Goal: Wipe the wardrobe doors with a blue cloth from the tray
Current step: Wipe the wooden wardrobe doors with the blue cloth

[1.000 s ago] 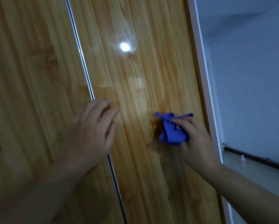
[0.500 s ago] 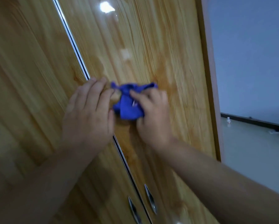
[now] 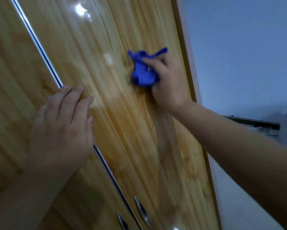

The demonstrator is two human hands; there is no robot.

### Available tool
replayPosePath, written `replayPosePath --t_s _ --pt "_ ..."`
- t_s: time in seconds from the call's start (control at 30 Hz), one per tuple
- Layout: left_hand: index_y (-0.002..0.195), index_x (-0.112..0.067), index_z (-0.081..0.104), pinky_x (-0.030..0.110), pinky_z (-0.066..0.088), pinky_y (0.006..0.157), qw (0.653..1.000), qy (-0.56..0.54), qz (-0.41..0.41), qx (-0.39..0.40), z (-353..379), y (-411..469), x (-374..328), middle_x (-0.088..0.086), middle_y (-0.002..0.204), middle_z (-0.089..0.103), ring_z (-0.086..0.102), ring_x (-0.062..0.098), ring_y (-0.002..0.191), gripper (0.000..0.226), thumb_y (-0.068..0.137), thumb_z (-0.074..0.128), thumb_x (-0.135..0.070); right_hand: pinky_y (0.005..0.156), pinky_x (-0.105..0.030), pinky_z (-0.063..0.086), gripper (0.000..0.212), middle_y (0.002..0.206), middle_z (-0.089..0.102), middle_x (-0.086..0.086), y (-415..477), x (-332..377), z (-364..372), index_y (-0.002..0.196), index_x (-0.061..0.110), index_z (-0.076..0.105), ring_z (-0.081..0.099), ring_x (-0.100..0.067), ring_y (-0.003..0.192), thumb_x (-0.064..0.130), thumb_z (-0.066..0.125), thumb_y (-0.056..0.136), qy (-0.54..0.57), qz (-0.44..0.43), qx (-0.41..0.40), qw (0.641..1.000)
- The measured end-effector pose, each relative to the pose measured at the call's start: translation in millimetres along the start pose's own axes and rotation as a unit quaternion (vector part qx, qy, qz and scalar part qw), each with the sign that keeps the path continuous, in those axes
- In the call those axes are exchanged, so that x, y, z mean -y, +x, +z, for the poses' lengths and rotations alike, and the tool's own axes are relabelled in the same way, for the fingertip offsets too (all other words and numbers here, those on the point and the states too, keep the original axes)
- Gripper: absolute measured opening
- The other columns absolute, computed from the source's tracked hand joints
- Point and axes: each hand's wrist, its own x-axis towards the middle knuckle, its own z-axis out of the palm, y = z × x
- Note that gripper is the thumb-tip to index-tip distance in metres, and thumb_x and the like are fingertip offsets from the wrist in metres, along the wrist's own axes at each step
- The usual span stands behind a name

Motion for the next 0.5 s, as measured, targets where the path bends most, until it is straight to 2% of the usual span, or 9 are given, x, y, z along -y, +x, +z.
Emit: replayPosePath --t_s 0.07,0.13,0.2,0.33,0.4,0.5 --pt "0.140 -0.007 0.059 0.059 0.041 0.110 1.000 0.001 -0.001 -0.002 0.3 -0.3 -1.1 0.015 0.154 0.051 0.044 0.037 0.145 0.043 0.103 0.047 -0.026 0.094 -0.024 0.042 0.044 0.107 0.055 -0.002 24.0 -12.2 -4.8 0.123 0.008 0.070 0.056 -0.026 0.105 0.009 0.047 0.085 0.015 0.077 -0.024 0.997" --pt "0.140 -0.007 0.059 0.057 0.039 0.110 1.000 0.013 -0.004 -0.001 -0.4 -0.9 -2.3 0.014 0.154 0.052 0.044 0.037 0.146 0.043 0.103 0.046 -0.026 0.096 -0.026 0.044 0.049 0.108 0.051 0.006 32.2 -12.2 -3.1 0.124 0.011 0.069 0.054 -0.023 0.107 0.000 0.048 0.081 0.024 0.138 -0.043 0.989" --pt "0.139 -0.006 0.060 0.057 0.038 0.110 1.000 0.015 -0.005 0.005 -1.1 -0.1 -2.5 0.015 0.153 0.052 0.045 0.038 0.145 0.043 0.103 0.047 -0.025 0.097 -0.029 0.044 0.051 0.110 0.053 0.005 20.7 3.2 2.4 0.125 0.013 0.069 0.053 -0.023 0.107 -0.003 0.051 0.080 0.021 0.159 -0.048 0.986" --pt "0.140 -0.004 0.061 0.058 0.040 0.111 1.000 0.008 -0.007 0.015 -2.7 1.7 -2.5 0.017 0.153 0.052 0.046 0.039 0.144 0.045 0.102 0.047 -0.025 0.098 -0.032 0.041 0.051 0.114 0.060 -0.006 -64.2 56.4 14.5 0.127 0.012 0.067 0.051 -0.025 0.106 0.003 0.055 0.079 0.044 0.062 0.054 0.996" --pt "0.139 -0.004 0.061 0.058 0.040 0.111 1.000 0.010 -0.004 0.018 -3.3 1.5 -3.6 0.017 0.152 0.053 0.046 0.039 0.144 0.045 0.102 0.047 -0.024 0.092 -0.036 0.047 0.042 0.110 0.063 -0.007 -105.8 74.4 16.7 0.125 0.010 0.069 0.053 -0.026 0.101 0.004 0.063 0.084 0.046 -0.009 0.100 0.994" --pt "0.140 -0.004 0.060 0.057 0.040 0.110 1.000 0.014 -0.001 0.022 -3.2 2.0 -2.9 0.017 0.154 0.052 0.045 0.038 0.145 0.046 0.101 0.047 -0.023 0.082 -0.040 0.052 0.033 0.103 0.068 -0.010 -116.7 68.3 17.6 0.119 0.007 0.073 0.060 -0.028 0.094 0.003 0.075 0.086 0.037 -0.079 0.119 0.989"
